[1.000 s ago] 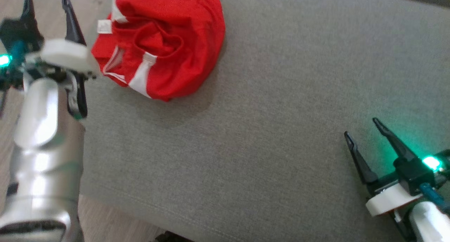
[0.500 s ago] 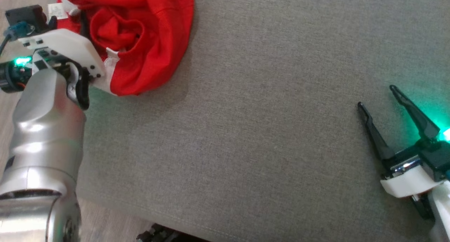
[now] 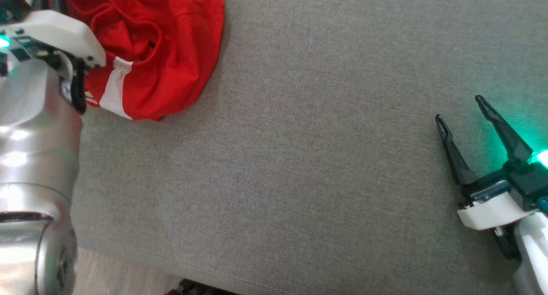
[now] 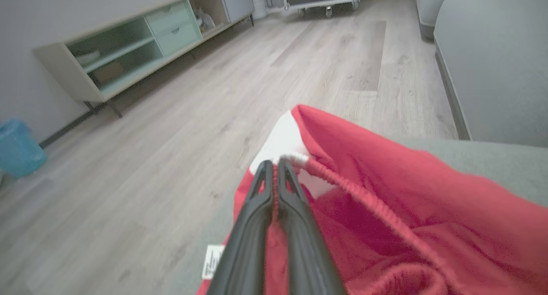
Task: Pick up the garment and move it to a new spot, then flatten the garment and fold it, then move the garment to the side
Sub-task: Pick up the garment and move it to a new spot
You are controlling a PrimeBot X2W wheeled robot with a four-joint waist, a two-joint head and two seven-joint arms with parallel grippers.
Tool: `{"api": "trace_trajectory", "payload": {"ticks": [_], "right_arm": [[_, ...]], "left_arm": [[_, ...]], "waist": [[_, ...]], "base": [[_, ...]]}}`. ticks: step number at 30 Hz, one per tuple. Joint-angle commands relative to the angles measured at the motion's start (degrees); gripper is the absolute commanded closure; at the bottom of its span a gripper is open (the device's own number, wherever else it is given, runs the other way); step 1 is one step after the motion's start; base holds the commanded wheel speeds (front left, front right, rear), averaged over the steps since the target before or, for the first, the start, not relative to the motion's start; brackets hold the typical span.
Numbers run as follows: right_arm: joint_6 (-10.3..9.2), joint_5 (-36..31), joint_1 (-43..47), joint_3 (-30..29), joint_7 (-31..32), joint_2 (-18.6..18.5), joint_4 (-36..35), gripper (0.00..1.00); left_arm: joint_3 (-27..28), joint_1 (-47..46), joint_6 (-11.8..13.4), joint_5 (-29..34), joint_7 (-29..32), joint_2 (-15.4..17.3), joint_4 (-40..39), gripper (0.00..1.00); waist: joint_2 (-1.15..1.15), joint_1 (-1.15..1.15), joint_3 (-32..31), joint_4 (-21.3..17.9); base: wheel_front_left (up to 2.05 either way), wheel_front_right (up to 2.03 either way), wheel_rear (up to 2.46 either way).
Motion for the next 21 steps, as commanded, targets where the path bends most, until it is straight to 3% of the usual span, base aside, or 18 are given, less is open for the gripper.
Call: {"api": "trace_trajectory", "payload": {"ticks": [1,12,21], "right_arm": [[-0.05,0.2,0.9,1.3,0.5,0.3,1.2,0.0],[-0.05,0.8,-1.0,4.9,0.5,9.9,4.2,0.0],[-0.05,1.3,2.1,5.0,0.5,15.6,5.5,0.0]], "left_arm": [[0.1,-2.7,0.1,0.8,-1.3,4.4,-1.8,1.0],[-9.9,-8.6,-2.3,9.0,-4.4,6.6,-8.9,1.0],[-16.6,-11.1,-4.2,10.9,-4.2,6.5,-15.9,1.0]], "waist": [[0.0,-0.01,-2.0,-0.9],[0.0,-0.01,-14.0,-10.3],[0.0,-0.01,-22.5,-22.1]], "base": [[0.0,0.0,0.0],[0.0,0.0,0.0],[0.0,0.0,0.0]]}}
